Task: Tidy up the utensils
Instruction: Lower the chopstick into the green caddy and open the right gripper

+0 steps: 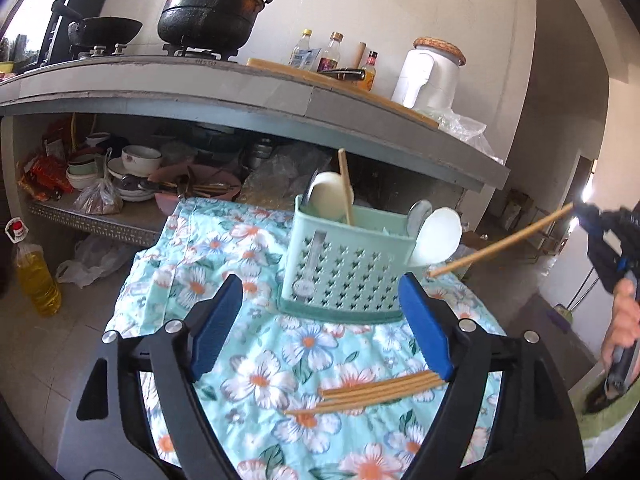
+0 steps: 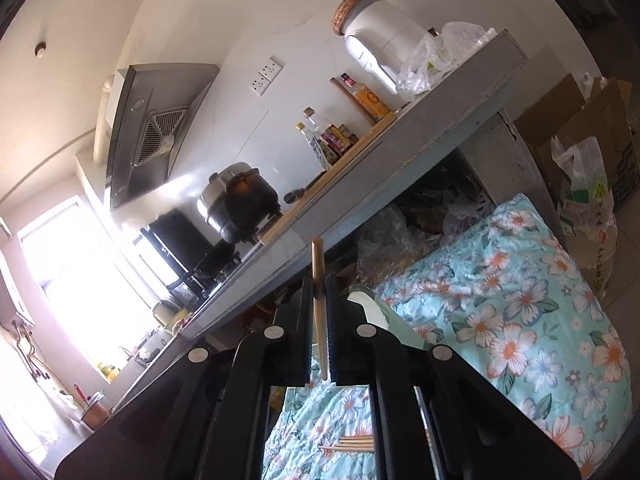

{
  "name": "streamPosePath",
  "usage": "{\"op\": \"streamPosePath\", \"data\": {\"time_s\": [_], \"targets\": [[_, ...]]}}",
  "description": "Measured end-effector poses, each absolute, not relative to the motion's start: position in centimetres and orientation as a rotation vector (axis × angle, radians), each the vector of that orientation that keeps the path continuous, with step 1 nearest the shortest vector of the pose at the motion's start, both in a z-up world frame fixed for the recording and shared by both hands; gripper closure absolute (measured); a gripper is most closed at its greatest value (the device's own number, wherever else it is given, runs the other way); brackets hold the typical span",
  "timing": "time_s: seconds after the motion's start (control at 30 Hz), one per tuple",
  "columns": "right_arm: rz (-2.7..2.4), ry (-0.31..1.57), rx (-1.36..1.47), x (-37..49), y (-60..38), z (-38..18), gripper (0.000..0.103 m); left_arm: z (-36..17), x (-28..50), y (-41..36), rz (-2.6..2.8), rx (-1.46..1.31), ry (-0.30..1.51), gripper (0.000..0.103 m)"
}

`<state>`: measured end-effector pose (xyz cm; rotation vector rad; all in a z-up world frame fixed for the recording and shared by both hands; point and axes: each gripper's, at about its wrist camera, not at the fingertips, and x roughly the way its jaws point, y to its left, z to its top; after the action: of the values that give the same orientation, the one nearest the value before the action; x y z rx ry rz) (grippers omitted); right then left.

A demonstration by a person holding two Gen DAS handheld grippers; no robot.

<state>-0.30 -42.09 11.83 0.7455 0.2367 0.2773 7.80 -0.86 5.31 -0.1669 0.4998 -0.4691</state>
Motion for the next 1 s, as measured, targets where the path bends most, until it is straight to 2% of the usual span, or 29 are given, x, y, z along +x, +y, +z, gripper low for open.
{"op": "streamPosePath", "data": {"time_s": [0.23, 0.47, 0.77, 1.0], "targets": [[0.262, 0.219, 0.650, 3.7, -39.9, 14.6, 0.097, 1.9, 5.6, 3.5, -0.381, -0.193, 0.568, 0.025], [0.208, 0.227, 0.542, 9.1, -36.6, 15.5, 0.097, 1.0, 4.7, 6.4, -0.332, -0.214, 0.582, 0.024], [0.113, 0.268, 0.380, 13.9, -31.3, 12.4, 0.097, 0.8, 4.6, 7.8, -0.309, -0.235, 0.580, 0.023], [0.148, 0.447, 0.377, 16.0, -30.2, 8.1, 0.095, 0.8, 4.5, 8.0, -0.304, -0.235, 0.582, 0.023]]}}
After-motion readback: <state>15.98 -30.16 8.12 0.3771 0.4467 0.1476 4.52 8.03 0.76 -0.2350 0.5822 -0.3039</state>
